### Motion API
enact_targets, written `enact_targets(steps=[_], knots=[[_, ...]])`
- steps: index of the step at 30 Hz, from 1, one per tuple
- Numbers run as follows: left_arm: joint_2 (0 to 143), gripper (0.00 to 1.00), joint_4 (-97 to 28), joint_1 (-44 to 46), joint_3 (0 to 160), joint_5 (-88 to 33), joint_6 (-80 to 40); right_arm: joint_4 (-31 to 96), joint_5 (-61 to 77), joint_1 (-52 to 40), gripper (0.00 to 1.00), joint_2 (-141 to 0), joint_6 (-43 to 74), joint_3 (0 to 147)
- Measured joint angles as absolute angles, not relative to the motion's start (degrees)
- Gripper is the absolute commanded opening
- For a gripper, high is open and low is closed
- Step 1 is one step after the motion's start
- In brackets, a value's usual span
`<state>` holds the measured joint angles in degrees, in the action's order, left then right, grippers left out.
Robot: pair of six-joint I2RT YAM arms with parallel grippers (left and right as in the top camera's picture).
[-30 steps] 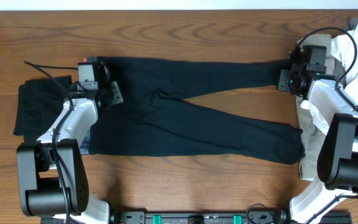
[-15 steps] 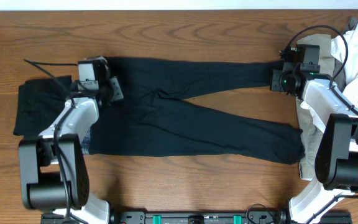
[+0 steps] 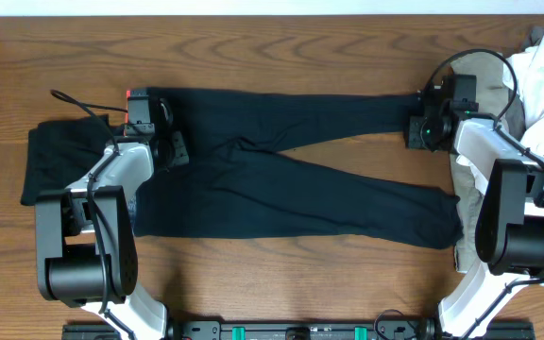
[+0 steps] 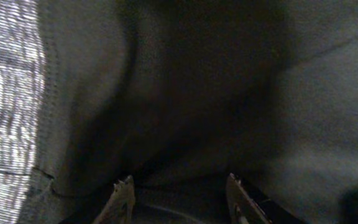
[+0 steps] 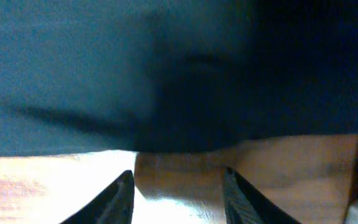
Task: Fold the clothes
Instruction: 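Adjust the grips on waistband and leg ends to smooth the pants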
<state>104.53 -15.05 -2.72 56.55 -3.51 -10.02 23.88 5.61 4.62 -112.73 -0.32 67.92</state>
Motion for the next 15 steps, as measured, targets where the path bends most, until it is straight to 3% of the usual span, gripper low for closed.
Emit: enact_targets(steps=[6, 15], knots=[[104.5, 0.5, -18.9, -3.3, 57.1, 0.4, -10.0, 29.8, 5.4, 4.6, 0.33, -112.5, -0.3, 69.0], [104.5, 0.51, -19.7, -4.6, 57.1, 1.3, -10.0, 27.1, 5.9, 3.7, 0.42, -110.0, 1.2, 67.9]])
